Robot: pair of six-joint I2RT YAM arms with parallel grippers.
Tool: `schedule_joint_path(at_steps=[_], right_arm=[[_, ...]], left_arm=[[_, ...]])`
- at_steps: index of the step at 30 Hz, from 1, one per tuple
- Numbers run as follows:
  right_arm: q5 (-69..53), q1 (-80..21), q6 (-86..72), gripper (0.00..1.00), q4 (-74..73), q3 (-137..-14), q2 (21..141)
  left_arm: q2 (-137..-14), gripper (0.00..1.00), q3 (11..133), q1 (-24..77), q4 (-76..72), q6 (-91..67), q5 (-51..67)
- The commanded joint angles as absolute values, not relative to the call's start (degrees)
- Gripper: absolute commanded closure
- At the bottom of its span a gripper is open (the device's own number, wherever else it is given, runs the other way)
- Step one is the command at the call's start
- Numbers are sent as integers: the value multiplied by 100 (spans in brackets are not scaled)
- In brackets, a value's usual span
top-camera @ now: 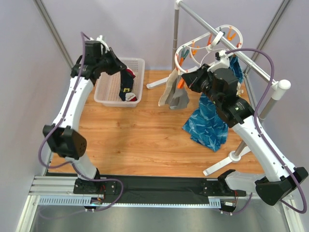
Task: Clip the socks to the hanger
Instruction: Pick up the sock from the bin, then clamp the sock onto the hanger.
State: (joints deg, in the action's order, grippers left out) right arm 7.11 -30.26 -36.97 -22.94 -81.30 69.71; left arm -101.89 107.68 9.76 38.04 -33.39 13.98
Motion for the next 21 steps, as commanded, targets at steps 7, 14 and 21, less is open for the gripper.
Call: schedule_joint_path(at_steps=[7, 14, 21], right_arm=[[-773, -3120, -3217, 100, -2092, -7963, 7040], [-1178, -3120, -3006, 100, -1793, -7875, 6979], [-1248, -3111, -3050, 100, -1723, -7778, 7014]], left_arm=[[-8931, 100, 9827, 1748, 3664, -6388, 2752], [-8815, 100, 10447, 2583, 5340, -7619, 1994], [-8869, 100, 10758, 3339, 5810, -8867, 1565]])
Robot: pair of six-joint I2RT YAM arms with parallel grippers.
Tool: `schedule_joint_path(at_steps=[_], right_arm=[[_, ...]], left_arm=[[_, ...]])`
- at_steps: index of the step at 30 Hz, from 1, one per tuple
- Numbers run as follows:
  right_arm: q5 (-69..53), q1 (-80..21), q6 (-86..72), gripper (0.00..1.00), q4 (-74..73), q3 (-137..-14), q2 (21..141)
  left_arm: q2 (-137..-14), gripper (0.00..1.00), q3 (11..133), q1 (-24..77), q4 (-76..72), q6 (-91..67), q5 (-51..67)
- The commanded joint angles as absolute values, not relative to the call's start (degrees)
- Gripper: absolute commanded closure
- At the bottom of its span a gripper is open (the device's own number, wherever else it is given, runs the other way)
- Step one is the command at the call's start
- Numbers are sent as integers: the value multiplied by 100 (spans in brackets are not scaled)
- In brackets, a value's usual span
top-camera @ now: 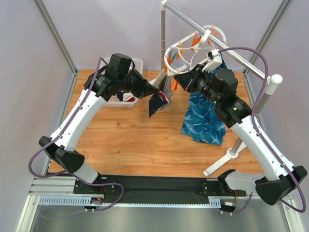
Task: Clip the socks to the hanger
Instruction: Clamp the sock onto the hanger.
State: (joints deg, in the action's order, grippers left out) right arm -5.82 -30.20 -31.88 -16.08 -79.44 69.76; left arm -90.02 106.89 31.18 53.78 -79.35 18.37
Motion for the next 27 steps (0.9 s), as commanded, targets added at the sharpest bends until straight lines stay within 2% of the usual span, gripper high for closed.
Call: schedule_joint_path(at_steps=[1, 4, 10, 16, 27], right_arm=[[-1274, -3111, -3050, 100, -1679, -7752, 7014], [-1379, -3111, -3059, 100, -1495, -7638, 6979], [-1398, -3111, -2971, 100, -1476, -7585, 6935], [-1354, -3102, -2945, 100, -1512, -7541, 6847], [-1573, -3094, -2532, 100, -1152, -7339, 6838]], left_arm=[[-8816, 100, 10706, 3383, 5862, -8990, 1521], [-9086, 100, 10871, 3401, 6421, -9307, 1835], [-9991, 100, 12347, 3410, 7576, -9063, 2127], [-9844, 100, 11884, 3445, 7093, -9738, 1942], [-10055, 100, 12190, 3489, 7629, -10511, 2188]])
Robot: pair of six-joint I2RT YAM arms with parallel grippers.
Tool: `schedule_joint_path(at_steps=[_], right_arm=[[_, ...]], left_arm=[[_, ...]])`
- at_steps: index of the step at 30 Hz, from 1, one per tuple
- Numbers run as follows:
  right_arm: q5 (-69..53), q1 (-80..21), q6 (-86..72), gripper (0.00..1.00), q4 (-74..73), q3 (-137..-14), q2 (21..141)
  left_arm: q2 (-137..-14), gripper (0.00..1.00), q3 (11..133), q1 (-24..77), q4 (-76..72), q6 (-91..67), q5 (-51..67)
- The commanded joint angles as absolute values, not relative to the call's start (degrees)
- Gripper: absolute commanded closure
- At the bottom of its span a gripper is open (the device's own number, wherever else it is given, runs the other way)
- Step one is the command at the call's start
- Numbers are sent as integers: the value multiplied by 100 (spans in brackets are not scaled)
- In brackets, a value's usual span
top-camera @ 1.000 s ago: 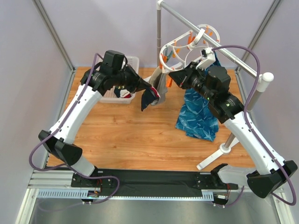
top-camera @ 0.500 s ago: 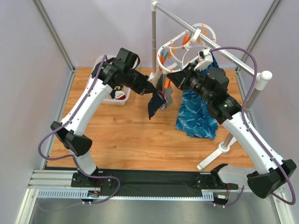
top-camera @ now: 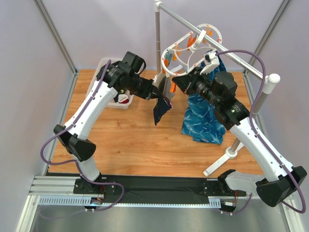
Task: Clip the socks to the hanger
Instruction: Clamp the sock onto the hanger.
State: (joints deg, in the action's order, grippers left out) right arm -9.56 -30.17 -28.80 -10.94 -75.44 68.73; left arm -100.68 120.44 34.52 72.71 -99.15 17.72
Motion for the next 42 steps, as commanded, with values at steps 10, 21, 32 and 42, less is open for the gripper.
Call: schedule_joint_path(at_steps=[10, 21, 32, 42], right_arm=[[-1714, -3103, -2171, 100, -852, -7181, 6732], [-1863, -3103, -2188, 100, -642, -7023, 6706], [-1872, -3103, -2180, 100, -598, -6961, 6732], [-1819, -3094, -2144, 100, -659, -6943, 6697]], left_arm=[[-10336, 100, 12674, 3498, 8244, -11285, 2057], [-10389, 100, 12586, 3542, 8324, -11786, 2022], [-10521, 100, 12779, 3568, 8350, -11962, 2144], [-10591, 100, 13112, 3647, 8156, -12111, 2233]])
